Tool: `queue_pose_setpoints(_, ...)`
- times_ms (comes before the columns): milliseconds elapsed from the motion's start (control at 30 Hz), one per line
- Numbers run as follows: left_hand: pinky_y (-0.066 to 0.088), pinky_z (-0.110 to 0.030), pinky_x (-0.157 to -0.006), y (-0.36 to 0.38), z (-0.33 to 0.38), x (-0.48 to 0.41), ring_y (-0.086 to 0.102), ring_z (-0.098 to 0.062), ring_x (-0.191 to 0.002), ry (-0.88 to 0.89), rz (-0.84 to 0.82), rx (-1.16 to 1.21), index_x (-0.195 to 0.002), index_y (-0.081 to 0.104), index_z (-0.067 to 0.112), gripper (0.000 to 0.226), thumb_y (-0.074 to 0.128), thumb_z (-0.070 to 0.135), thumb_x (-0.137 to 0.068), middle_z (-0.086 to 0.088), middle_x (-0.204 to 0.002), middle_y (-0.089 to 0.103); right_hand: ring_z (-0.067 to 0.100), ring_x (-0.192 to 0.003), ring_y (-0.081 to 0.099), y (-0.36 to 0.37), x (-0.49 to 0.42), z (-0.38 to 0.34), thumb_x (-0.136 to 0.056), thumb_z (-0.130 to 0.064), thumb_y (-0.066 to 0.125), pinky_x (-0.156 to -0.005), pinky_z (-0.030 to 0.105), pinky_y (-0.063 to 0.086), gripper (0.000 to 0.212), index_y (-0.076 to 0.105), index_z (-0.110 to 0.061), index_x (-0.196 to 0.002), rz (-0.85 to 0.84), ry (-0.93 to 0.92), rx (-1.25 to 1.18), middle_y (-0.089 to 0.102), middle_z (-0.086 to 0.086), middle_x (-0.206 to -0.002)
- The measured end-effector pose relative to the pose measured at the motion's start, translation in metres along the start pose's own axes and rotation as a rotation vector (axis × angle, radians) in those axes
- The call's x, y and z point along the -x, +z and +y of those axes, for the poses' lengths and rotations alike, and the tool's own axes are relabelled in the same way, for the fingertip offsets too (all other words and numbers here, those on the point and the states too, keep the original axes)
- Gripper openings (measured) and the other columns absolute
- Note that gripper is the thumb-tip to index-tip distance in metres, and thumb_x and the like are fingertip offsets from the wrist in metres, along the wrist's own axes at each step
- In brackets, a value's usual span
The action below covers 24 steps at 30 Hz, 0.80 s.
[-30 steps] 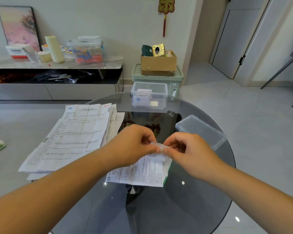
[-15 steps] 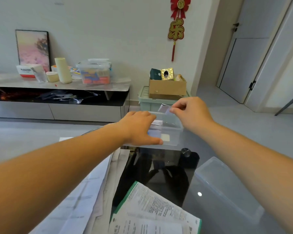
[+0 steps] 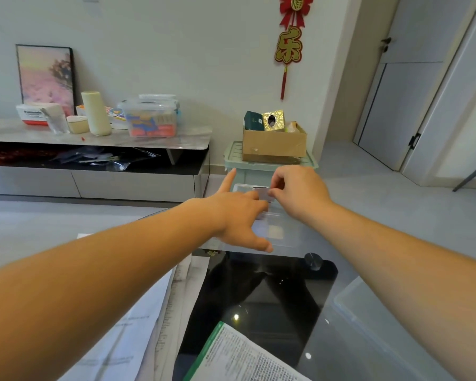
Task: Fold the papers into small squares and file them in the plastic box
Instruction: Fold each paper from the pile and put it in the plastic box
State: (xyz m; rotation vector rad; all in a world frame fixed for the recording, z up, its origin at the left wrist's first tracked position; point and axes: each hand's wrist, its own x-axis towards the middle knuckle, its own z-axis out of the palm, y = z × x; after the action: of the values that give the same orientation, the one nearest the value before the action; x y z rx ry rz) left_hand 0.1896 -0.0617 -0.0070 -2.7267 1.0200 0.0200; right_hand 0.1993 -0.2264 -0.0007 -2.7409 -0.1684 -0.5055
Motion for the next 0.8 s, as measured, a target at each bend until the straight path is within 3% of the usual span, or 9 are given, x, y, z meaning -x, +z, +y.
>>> queue_pose_setpoints(200,-0.001,-0.058,-0.122,0.001,0.0,0.002,0.038,-0.024,-0.137,-0.001,0.034,0.056,-0.145,0.042,0.027,0.077,0.045,0.077,-0.087,-0.003,-0.145,0.041,0.019,-0.083,0.061,0.003,-0.003,0.0,-0.09,-0.032,0.072,-0.071,0.035,0.053,0.017,0.061,-0.029,-0.077,0.002,0.005,0.022,0.066,-0.006,-0.085)
queue_pose_setpoints(467,0.012,-0.053,-0.118,0.004,0.0,-0.001,0.045,-0.023,-0.129,-0.023,0.038,0.052,-0.141,0.044,0.027,0.074,0.047,0.077,-0.086,0.003,-0.137,0.053,0.018,-0.085,0.063,0.002,-0.006,-0.003,-0.089,-0.028,0.072,-0.07,0.033,0.053,0.014,0.065,-0.03,-0.077,-0.086,-0.03,0.093,0.069,-0.007,-0.086)
queue_pose_setpoints(600,0.019,-0.05,-0.116,0.008,0.002,0.0,0.04,-0.023,-0.131,-0.038,0.115,0.022,-0.141,0.044,0.028,0.071,0.05,0.073,-0.087,0.002,-0.14,0.048,0.018,-0.09,0.064,0.001,-0.007,-0.002,-0.092,-0.023,0.068,-0.08,0.038,0.057,0.011,0.078,-0.029,-0.089,-0.17,-0.076,0.043,0.073,-0.007,-0.093)
queue_pose_setpoints(800,0.021,-0.047,-0.118,0.016,0.0,0.002,0.026,-0.027,-0.142,-0.033,0.219,0.006,-0.144,0.041,0.03,0.069,0.054,0.068,-0.088,-0.004,-0.153,0.03,0.022,-0.096,0.065,-0.002,-0.01,0.001,-0.097,-0.017,0.057,-0.088,0.042,0.055,0.023,0.077,-0.024,-0.108,-0.274,-0.138,0.066,0.074,-0.002,-0.104)
